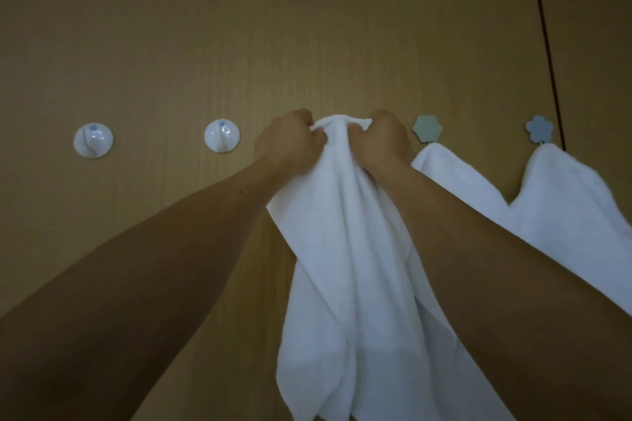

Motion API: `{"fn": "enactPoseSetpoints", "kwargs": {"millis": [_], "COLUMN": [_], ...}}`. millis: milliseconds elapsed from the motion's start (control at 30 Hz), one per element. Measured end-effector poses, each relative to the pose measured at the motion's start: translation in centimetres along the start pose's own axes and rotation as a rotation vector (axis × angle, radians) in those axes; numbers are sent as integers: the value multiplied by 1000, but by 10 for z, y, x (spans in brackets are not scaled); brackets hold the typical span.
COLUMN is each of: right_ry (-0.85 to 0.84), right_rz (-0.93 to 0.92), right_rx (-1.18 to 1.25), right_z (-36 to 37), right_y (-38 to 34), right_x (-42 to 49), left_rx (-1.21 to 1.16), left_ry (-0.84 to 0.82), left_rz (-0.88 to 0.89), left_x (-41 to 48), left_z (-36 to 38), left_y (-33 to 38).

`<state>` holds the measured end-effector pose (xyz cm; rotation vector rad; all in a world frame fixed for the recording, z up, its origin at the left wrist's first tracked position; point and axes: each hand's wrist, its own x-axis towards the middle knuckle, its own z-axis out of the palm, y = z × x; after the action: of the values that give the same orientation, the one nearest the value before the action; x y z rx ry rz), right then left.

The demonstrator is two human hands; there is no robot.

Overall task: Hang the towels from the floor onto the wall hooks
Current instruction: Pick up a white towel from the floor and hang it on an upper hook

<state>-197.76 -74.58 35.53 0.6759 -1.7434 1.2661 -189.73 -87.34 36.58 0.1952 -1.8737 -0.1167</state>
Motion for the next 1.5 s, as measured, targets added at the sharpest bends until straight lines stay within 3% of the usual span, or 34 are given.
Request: {"fn": "enactPoseSetpoints", "kwargs": {"millis": [167, 300, 400, 500, 633, 800, 967, 1133, 1233, 1333, 1433, 1500], "right_ry": [-108, -220, -269, -163, -67, -14, -82, -269, -233, -56, 4, 41], "right_rz": [42, 169, 272, 87, -199, -167, -141, 101, 55, -126, -251, -292], "right_rx": [214, 335, 359, 226, 138, 196, 203, 263, 224, 67, 27, 76], "right_z": [-4, -10, -17, -12, 0, 4, -2, -12, -9, -3, -1, -3], "right_y": [0, 3, 7, 8, 7, 9, 8, 13, 17, 20, 25, 27], "right_x": [3, 1, -1, -3, -9, -7, -5, -2, -19, -38, -47, -53], "left_rx": [-146, -345, -151, -99, 8, 89, 42, -119, -10, 99, 8, -223], "left_ry": [-177, -297, -121, 37, 109, 127, -77, -335, -154, 155, 156, 92], "left_rz": [-57, -233, -84, 129, 266, 312, 162, 4, 9, 194, 345, 263], "left_x": [-3, -6, -7, -13, -14, -14, -8, -4, -18, -42, -56, -63], "left_z": [-2, -6, -2, 4, 12, 7, 5, -8, -1, 9, 13, 12], "left_y": [7, 12, 10, 10, 6, 4, 10, 16, 14, 1, -7, -4]}}
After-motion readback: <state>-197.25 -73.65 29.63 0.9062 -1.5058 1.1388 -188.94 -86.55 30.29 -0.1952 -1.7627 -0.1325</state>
